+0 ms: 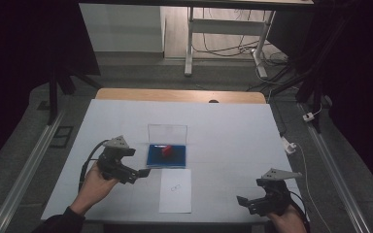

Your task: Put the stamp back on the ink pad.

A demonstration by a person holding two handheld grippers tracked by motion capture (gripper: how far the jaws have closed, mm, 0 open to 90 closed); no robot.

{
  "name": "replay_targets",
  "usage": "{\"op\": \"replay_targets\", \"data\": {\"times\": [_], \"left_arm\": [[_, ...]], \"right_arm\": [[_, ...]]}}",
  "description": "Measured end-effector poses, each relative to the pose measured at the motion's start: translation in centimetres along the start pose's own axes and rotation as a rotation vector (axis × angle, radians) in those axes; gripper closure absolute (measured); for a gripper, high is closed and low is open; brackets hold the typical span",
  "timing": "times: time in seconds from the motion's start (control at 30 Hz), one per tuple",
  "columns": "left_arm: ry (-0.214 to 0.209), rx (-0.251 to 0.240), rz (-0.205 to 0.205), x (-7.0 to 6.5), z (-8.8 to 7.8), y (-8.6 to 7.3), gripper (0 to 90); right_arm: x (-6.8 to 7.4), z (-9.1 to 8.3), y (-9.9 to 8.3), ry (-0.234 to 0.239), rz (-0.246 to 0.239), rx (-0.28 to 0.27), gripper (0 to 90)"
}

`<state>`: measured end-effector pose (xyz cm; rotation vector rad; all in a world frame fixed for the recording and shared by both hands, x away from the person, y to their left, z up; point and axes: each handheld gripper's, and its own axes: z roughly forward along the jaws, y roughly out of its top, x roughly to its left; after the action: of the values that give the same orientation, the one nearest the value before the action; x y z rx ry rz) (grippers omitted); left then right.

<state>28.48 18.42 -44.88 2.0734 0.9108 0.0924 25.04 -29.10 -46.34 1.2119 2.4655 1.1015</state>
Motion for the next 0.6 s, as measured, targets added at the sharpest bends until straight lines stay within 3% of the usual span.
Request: {"op": "replay_targets", "data": {"times": [0.27,0.6], "left_arm": [[0.004,-0.031,-0.032,-0.2,-2.0,-1.8,0.0],[0.048,-0.06,-0.067,-0.4,-4.7,-4.3,0.0]], "right_arm": [[0.0,0.0,0.0,0.001,-0.003,0.0,0.0],[0.0,0.0,0.0,-0.001,-0.005,0.0,0.0]]}}
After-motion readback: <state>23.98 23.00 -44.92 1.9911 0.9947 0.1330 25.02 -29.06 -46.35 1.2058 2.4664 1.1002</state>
